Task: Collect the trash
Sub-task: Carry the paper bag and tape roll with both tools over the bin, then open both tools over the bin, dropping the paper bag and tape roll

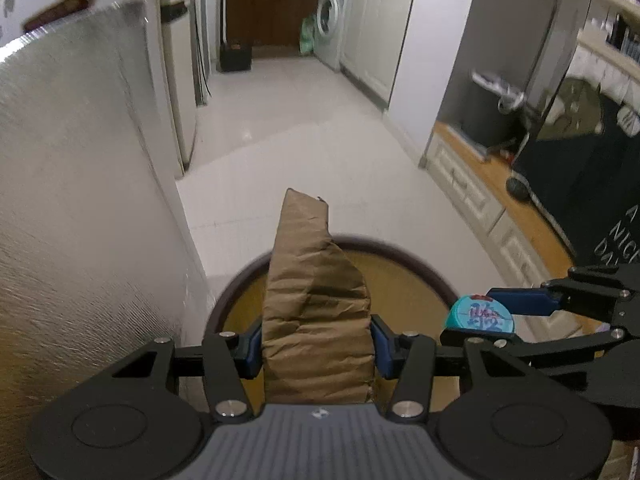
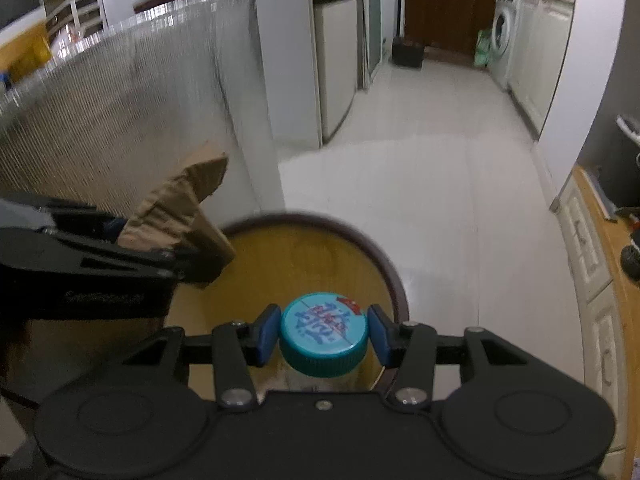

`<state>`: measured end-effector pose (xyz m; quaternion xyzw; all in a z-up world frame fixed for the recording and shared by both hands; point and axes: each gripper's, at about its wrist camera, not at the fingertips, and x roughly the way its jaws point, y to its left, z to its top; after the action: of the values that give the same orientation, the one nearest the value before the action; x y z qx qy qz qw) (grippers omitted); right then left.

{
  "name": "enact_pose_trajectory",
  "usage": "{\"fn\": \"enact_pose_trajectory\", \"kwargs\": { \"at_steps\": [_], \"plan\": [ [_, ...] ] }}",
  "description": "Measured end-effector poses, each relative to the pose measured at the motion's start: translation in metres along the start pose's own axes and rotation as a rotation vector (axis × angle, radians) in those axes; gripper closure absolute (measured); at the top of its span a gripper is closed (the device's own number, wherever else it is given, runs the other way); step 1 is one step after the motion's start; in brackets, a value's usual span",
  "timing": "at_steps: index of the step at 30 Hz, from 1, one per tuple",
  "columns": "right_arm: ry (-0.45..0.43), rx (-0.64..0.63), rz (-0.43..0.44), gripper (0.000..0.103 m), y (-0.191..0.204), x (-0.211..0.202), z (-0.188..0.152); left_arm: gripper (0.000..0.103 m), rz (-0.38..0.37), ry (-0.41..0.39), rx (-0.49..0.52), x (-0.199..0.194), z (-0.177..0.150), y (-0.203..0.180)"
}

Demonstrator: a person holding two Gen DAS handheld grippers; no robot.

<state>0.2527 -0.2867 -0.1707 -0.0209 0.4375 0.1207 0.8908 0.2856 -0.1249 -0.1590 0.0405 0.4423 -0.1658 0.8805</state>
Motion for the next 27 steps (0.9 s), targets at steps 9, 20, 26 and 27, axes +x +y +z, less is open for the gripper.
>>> {"fn": "enact_pose_trajectory", "kwargs": {
  "at_steps": [9, 20, 26, 27],
  "plan": [
    [0.121, -0.09, 0.014, 0.055, 0.007, 0.04, -0.008, 0.051, -0.035, 0.125, 0.051, 0.053, -0.011, 0.004],
    [0.193, -0.167, 0.027, 0.055, 0.014, 0.059, -0.005, 0.05, -0.042, 0.184, 0.093, 0.084, -0.012, 0.004],
    [0.215, -0.2, 0.029, 0.055, 0.02, 0.067, 0.005, 0.044, -0.028, 0.181, 0.118, 0.09, -0.009, 0.0],
    [0.217, -0.209, 0.032, 0.055, 0.021, 0.067, 0.006, 0.044, -0.031, 0.182, 0.119, 0.09, -0.009, 0.0]
  ]
}}
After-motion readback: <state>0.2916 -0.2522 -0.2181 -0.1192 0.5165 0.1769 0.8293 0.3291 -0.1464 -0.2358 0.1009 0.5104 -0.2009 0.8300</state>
